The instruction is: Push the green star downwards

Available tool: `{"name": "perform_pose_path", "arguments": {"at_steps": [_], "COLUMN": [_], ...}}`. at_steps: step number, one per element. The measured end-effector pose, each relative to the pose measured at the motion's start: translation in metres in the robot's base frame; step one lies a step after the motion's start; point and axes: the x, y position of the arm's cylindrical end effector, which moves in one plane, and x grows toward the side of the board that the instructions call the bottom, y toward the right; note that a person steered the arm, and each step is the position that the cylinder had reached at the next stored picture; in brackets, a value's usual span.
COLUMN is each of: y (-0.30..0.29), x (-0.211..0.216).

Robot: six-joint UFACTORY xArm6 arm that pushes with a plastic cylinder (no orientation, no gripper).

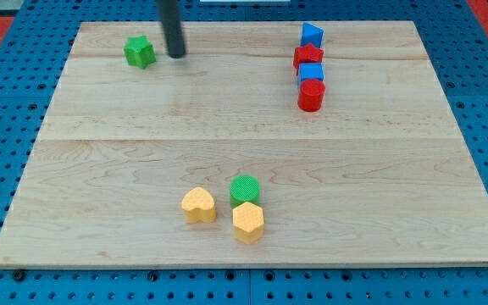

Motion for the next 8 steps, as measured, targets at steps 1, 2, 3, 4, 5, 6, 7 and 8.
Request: {"name": "perform_pose_path", "arguments": {"at_steps": [1,2,3,4,5,6,7,8], "y": [0.063,0.049,0.058,0.007,-0.075,-0.095,-0.076,-0.018], "x": [0.037,0.0,-0.075,-0.083,-0.062,-0.009,0.058,0.074]}}
